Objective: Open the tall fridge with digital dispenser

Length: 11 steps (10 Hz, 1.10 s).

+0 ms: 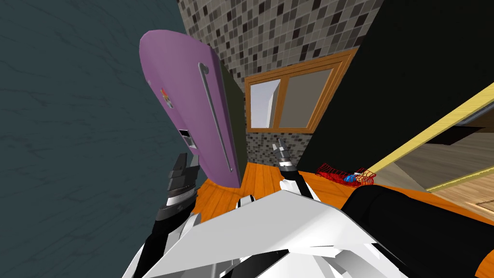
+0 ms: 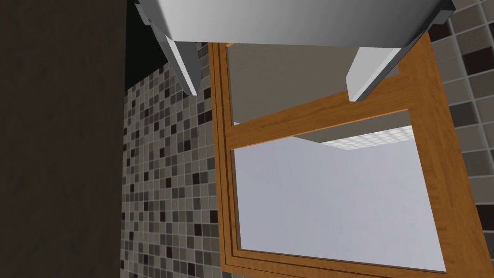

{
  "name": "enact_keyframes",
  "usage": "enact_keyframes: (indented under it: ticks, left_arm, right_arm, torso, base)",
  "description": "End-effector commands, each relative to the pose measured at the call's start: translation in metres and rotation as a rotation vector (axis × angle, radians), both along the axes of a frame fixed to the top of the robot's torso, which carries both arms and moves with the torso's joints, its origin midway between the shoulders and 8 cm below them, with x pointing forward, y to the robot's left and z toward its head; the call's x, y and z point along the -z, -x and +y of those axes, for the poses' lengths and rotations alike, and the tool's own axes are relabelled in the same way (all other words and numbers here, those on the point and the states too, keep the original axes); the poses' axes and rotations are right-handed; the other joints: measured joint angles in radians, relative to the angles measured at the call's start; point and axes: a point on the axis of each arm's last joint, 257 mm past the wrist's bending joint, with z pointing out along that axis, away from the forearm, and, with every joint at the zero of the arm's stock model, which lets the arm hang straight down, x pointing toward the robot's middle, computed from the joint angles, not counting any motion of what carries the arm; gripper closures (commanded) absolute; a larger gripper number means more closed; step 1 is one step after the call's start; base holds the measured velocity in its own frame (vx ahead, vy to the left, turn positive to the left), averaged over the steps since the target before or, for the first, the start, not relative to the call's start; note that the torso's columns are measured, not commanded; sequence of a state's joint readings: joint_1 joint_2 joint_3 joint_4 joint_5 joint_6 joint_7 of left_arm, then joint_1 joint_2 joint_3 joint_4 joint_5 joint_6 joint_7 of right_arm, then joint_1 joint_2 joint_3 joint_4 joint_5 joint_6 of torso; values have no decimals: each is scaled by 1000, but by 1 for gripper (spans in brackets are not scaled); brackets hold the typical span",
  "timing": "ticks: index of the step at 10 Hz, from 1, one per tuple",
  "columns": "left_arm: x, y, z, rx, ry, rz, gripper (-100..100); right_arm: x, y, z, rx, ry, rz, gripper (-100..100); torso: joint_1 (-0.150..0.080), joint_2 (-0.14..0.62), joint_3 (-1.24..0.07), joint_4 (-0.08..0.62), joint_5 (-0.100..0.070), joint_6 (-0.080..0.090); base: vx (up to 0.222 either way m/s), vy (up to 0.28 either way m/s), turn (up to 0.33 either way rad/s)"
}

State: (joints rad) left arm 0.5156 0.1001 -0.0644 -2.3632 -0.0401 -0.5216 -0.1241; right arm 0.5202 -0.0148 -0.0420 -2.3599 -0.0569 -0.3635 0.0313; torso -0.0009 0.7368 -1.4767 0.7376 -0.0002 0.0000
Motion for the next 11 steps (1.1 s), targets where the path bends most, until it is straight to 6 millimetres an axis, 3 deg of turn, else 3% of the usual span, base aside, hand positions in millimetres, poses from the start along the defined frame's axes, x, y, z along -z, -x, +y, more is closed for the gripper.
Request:
enact_keyframes:
  ticks: [1, 7, 11]
  left_arm:
    - [16, -13, 1, -12, -40, 69, -100]
    - [50, -32, 6, -52, -86, 198, -100]
    - [88, -48, 12, -88, -155, 331, -100]
  right_arm:
    - [0, 0, 0, 0, 0, 0, 0]
    - [0, 0, 0, 0, 0, 0, 0]
    - [0, 0, 0, 0, 0, 0, 0]
  torso:
    - [0, 1, 0, 0, 0, 0]
    - [1, 2, 1, 1, 0, 0]
    - [1, 0, 0, 0, 0, 0]
  base:
    - [46, -29, -30]
    - [42, -27, -27]
    - [58, -35, -41]
